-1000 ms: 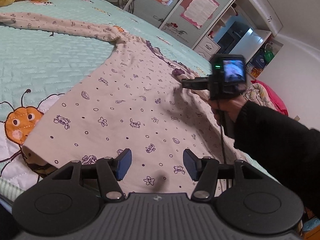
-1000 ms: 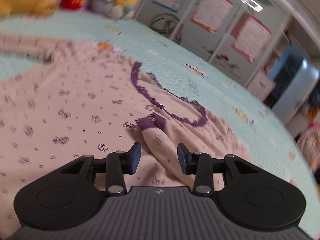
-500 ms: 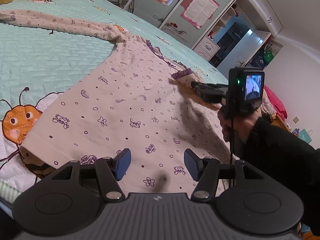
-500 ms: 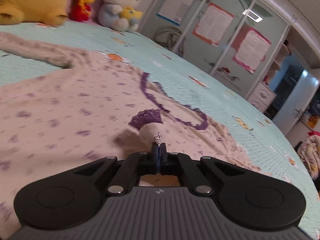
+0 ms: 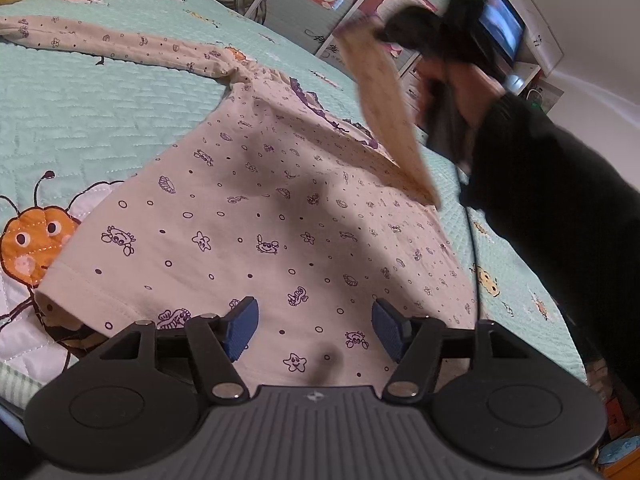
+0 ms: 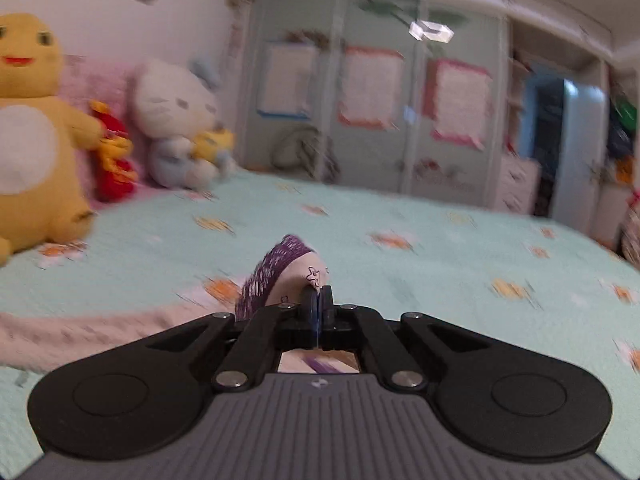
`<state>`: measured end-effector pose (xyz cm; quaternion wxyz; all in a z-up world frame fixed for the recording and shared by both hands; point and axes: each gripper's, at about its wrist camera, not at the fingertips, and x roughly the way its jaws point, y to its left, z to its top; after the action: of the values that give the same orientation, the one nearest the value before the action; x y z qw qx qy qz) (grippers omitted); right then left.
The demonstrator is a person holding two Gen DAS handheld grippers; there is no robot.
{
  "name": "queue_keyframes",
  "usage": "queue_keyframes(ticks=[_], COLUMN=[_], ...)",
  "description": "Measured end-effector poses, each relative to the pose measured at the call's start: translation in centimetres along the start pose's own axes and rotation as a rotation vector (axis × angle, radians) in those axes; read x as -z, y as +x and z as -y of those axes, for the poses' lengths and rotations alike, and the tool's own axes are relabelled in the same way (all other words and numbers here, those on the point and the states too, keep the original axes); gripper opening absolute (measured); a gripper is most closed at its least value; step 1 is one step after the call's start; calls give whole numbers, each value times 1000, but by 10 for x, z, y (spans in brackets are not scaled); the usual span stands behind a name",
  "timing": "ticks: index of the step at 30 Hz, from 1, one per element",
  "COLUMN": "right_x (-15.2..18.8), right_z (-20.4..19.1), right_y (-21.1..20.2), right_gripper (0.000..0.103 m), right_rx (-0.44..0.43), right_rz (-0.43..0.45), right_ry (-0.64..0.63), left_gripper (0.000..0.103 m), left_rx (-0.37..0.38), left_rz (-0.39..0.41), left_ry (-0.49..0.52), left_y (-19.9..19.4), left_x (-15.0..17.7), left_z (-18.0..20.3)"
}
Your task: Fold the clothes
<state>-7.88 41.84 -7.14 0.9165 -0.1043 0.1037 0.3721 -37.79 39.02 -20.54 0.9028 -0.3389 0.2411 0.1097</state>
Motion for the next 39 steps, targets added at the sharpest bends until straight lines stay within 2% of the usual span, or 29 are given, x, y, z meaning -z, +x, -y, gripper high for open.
queue_keyframes(ticks=[5, 9, 13, 16, 17, 22, 25, 26, 27, 28, 29, 33, 39], right_x=[26, 70, 86, 91, 92, 87, 88, 89, 92, 95, 99, 110, 122], right_z=[-58, -68, -67, -65, -61, 4, 66, 88, 112, 135, 157, 223, 258], right_y=[23, 52, 61, 59, 56, 12, -10, -11, -9, -4, 2, 30, 92], right_gripper=[0, 0, 1, 33, 34, 35, 34, 33, 29, 12, 5, 5, 5], right_rx=[-35, 8, -7, -122, -152, -220, -108, -44, 17, 63, 98, 188, 208], right_rz=[-53, -170, -219, -283, -293, -217, -169, -169, -185, -211, -238, -316, -380], right_ry=[-72, -102, -81, -66, -50, 139, 217, 221, 230, 251, 280, 345, 364], left_gripper=[66, 66, 68, 69, 69, 69, 69, 70, 70, 70, 70, 70, 73], left_rx=[5, 11, 15, 16, 17, 15, 13, 12, 10, 8, 5, -23, -38], left_rz=[-2, -4, -8, -8, -8, -7, -5, -5, -3, -1, 1, 8, 7], left_ry=[-4, -10, -13, -13, -14, -11, -8, -6, -3, 0, 4, 46, 77], left_y=[0, -1, 1, 1, 1, 1, 2, 2, 2, 2, 2, 5, 11], left_x=[0, 1, 0, 0, 0, 1, 1, 1, 2, 2, 2, 3, 4], left_z=[-1, -1, -2, -2, -2, -2, -1, -1, -1, 0, 1, 7, 10])
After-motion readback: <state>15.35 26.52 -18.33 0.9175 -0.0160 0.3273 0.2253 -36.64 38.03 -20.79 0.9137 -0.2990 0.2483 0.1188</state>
